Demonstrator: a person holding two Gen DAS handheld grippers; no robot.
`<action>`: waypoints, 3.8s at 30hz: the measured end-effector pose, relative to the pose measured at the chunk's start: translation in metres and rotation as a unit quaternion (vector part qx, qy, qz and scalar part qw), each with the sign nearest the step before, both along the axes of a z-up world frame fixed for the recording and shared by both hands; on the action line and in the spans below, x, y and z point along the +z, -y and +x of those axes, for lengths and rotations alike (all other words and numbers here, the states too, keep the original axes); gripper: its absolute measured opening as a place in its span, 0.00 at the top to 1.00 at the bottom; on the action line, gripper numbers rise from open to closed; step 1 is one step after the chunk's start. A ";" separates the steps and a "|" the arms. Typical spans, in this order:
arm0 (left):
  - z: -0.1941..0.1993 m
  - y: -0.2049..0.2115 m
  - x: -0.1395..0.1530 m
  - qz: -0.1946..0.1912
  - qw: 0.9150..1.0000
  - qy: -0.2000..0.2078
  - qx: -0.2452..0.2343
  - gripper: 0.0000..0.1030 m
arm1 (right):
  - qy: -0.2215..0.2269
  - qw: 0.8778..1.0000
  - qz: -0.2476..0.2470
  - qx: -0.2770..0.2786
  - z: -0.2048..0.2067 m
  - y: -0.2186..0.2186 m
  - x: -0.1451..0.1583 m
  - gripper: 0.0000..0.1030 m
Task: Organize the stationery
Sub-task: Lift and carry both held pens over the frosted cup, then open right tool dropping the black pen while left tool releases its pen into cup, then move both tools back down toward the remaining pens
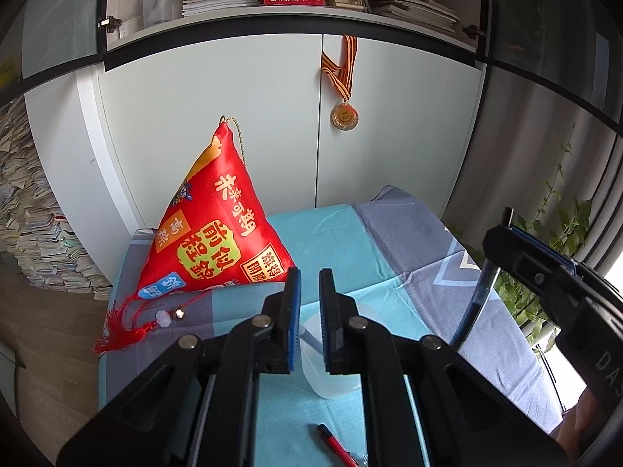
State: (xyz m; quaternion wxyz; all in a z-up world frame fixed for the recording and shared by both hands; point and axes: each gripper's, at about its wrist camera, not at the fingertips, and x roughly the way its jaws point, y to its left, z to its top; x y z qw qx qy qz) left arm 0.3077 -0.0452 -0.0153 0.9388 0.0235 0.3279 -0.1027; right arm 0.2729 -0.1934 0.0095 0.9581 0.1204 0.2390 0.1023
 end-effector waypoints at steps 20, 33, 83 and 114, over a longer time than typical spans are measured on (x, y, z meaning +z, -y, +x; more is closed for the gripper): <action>-0.055 -0.049 -0.087 -0.004 0.997 -0.063 0.048 0.78 | 0.040 0.998 -0.039 0.022 0.029 -0.052 0.010 0.84; -0.046 -0.062 -0.101 -0.004 0.996 -0.070 0.062 0.78 | -0.010 0.996 -0.081 0.034 0.050 -0.077 -0.036 0.84; -0.149 -0.033 -0.137 -0.001 0.985 -0.167 0.034 0.78 | -0.201 0.947 -0.196 0.158 -0.169 -0.062 -0.136 0.83; -0.151 -0.028 -0.141 -0.010 0.982 -0.184 0.033 0.65 | -0.200 0.960 -0.173 0.097 -0.164 -0.027 -0.135 0.90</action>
